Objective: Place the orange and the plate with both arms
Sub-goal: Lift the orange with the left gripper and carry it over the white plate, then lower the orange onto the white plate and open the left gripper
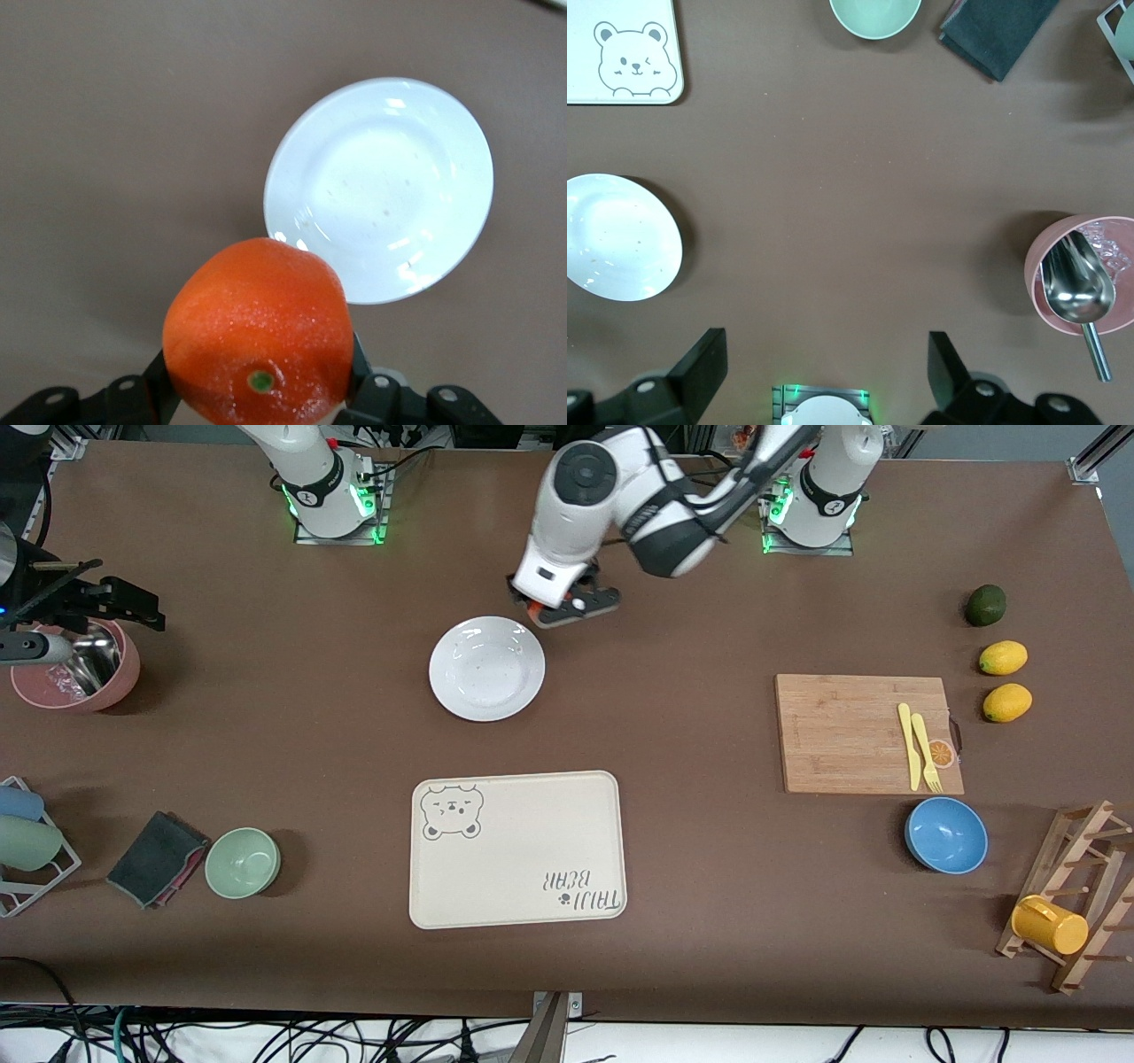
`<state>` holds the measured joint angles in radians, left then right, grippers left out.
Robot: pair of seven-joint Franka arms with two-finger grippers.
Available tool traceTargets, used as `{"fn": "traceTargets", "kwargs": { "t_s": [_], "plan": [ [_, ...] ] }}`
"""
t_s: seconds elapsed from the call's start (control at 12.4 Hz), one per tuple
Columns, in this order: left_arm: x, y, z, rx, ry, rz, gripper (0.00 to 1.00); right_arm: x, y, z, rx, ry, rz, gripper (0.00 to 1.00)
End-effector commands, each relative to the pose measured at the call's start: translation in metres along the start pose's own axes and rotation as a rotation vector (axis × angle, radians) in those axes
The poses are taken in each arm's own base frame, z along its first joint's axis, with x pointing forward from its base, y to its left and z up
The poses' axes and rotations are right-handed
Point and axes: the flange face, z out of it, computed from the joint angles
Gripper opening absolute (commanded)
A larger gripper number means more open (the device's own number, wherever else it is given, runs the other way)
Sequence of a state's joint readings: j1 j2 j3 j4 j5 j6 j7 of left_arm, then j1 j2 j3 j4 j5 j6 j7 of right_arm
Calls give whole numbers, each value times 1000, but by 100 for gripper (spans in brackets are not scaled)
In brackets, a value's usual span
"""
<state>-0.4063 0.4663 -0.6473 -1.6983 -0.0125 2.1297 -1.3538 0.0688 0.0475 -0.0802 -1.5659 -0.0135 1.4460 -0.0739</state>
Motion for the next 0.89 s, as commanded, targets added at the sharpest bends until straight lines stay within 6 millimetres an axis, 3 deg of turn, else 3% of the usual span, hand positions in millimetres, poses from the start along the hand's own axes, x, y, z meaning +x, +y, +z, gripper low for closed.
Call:
{"fn": "traceTargets", "kwargs": {
  "t_s": [0.0, 0.08, 0.24, 0.56, 0.73, 0.81],
  "plan": [
    [16, 34, 30, 6, 6, -12, 0, 2, 0, -5, 6, 8, 11, 100],
    [28, 46, 45, 6, 13, -16, 0, 2, -1, -6, 8, 10, 11, 100],
    [32, 61, 77, 0, 44, -36, 0, 2, -2, -6, 9, 10, 9, 100],
    [21, 75, 130, -88, 85, -71, 1, 2, -1, -6, 11, 10, 9, 100],
    [25, 74, 151, -97, 86, -67, 19, 2, 2, -4, 12, 0, 12, 100],
    [25, 73, 157, -88, 101, -61, 34, 2, 2, -3, 12, -4, 12, 100]
  ]
}}
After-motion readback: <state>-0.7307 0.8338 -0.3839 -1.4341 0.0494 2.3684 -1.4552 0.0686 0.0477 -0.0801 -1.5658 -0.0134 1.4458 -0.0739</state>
